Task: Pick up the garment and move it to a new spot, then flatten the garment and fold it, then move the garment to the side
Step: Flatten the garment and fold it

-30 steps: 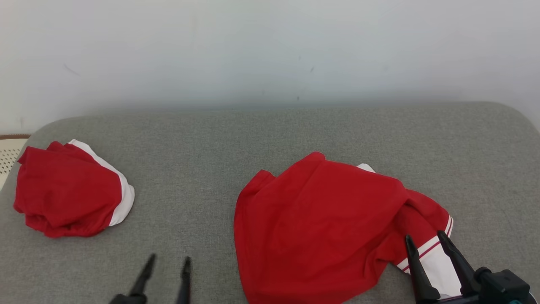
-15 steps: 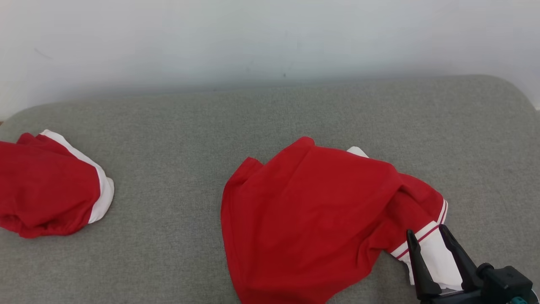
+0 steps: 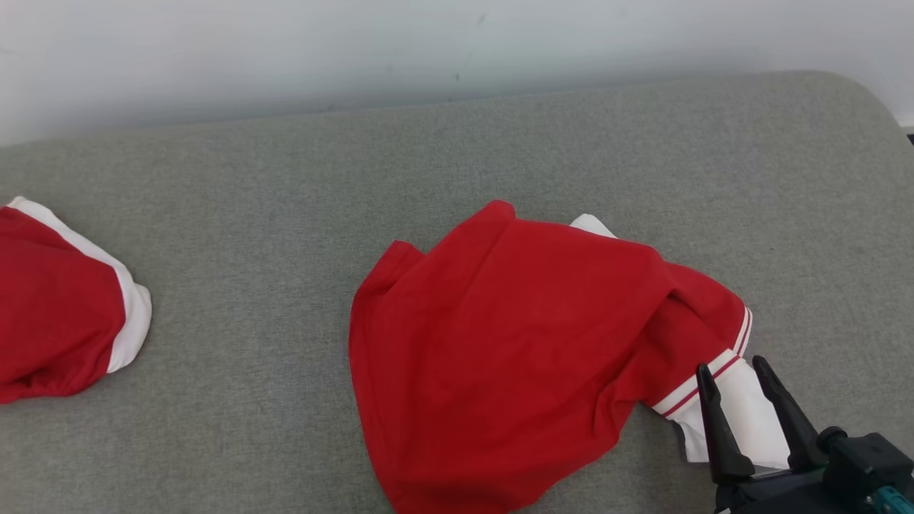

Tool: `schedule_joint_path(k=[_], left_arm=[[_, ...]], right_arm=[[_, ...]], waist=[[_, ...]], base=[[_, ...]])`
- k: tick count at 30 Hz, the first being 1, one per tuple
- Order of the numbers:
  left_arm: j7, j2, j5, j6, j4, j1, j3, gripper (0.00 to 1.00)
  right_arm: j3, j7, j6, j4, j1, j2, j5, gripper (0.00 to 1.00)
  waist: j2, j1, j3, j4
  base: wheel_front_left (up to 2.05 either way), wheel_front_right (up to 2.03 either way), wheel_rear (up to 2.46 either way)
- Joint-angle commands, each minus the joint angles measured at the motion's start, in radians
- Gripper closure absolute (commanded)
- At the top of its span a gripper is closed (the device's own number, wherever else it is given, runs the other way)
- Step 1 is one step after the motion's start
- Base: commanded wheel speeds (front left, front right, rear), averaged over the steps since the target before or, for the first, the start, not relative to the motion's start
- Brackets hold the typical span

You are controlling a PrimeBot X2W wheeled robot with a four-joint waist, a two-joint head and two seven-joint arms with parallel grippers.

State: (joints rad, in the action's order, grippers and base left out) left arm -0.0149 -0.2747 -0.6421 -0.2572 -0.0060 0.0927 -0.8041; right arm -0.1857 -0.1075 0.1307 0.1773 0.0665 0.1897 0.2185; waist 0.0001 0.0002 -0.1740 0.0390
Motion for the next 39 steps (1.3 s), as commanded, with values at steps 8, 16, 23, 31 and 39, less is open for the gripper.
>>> schedule_joint_path(k=[8,16,23,31,39], left_arm=[[0.032,0.014,0.003,0.012,0.054,0.036,0.004,1.00],[0.052,-0.002,0.012,0.002,0.058,0.037,0.012,1.00],[0.042,-0.024,0.019,-0.007,0.056,0.047,0.017,1.00],[0.038,-0.035,0.033,-0.013,0.047,0.065,0.016,1.00],[0.025,-0.045,0.048,-0.017,0.041,0.091,0.011,1.00]], right_arm=[[0.032,-0.013,0.000,-0.003,-0.010,0.003,0.000,0.00],[0.105,0.037,0.000,-0.009,0.062,-0.023,0.036,0.00],[0.171,0.133,0.000,-0.055,0.126,-0.013,0.070,0.00],[0.197,0.136,0.000,-0.169,0.073,0.001,0.117,0.00],[0.169,0.091,0.000,-0.307,-0.018,0.009,0.157,0.00]], waist=[[-0.0001,-0.0002,-0.031,0.026],[-0.0001,-0.0002,-0.044,0.037],[-0.0001,-0.0002,-0.054,0.062],[-0.0001,-0.0002,-0.069,0.065],[-0.0001,-0.0002,-0.106,0.039]], base=[[0.00,0.00,0.00],[0.00,0.00,0.00],[0.00,0.00,0.00],[0.00,0.00,0.00],[0.00,0.00,0.00]])
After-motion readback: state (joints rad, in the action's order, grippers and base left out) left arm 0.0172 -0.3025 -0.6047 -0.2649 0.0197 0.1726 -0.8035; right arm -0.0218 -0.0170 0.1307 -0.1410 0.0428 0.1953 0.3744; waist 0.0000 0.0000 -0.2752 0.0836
